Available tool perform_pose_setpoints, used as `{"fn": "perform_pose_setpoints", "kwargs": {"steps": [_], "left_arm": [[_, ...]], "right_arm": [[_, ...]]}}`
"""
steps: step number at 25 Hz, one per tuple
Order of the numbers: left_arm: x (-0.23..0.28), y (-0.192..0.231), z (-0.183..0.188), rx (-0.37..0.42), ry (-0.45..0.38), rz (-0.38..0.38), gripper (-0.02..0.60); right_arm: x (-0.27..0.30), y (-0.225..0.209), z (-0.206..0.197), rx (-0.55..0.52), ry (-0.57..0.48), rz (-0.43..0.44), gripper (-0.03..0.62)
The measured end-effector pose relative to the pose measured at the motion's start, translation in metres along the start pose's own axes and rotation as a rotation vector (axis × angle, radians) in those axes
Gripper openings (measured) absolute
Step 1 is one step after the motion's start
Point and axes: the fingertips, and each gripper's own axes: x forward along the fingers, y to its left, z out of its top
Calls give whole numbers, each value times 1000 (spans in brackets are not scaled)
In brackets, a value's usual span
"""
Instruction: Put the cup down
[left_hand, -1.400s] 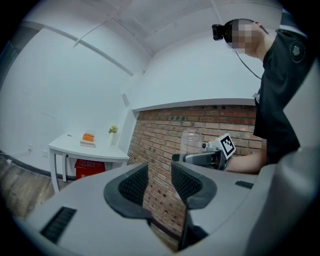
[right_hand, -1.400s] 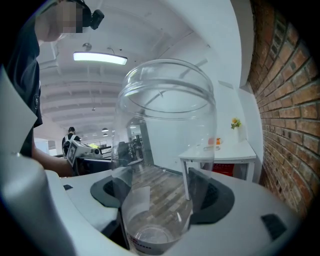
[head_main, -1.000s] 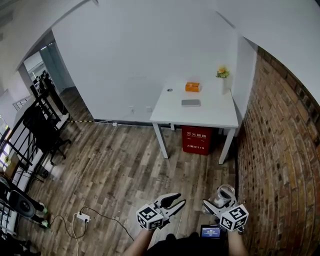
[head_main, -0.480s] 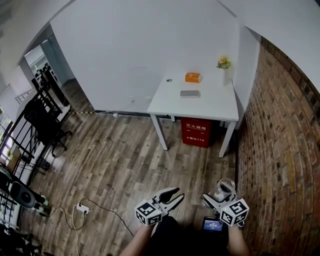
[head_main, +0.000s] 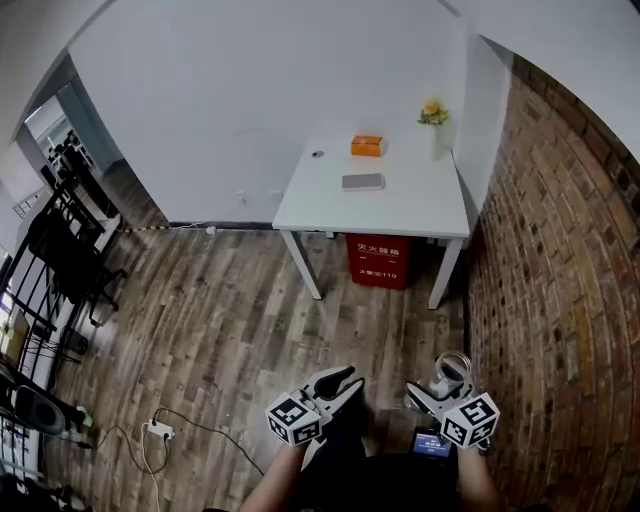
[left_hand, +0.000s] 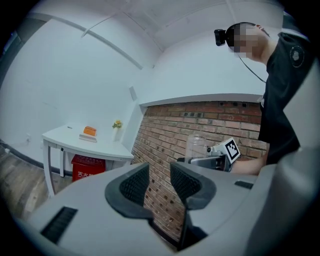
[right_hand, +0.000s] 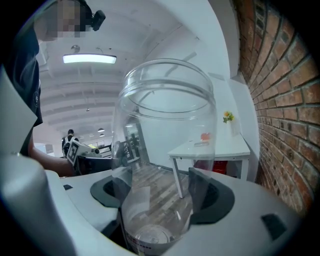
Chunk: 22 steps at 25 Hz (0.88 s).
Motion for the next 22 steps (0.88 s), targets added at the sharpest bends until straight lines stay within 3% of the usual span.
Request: {"fn": "perform_pose_setpoints", "kwargs": {"steps": [9, 15, 22], "left_arm": [[53, 107, 44, -9, 0, -73, 138], [76, 188, 81, 13, -6, -74, 137], [89, 256, 99, 7, 4, -74, 137]], "right_arm": [[90, -57, 46, -1, 0, -77, 364], [164, -81, 79, -26, 17, -88, 365], [233, -97, 104, -47, 33, -82, 365]]}}
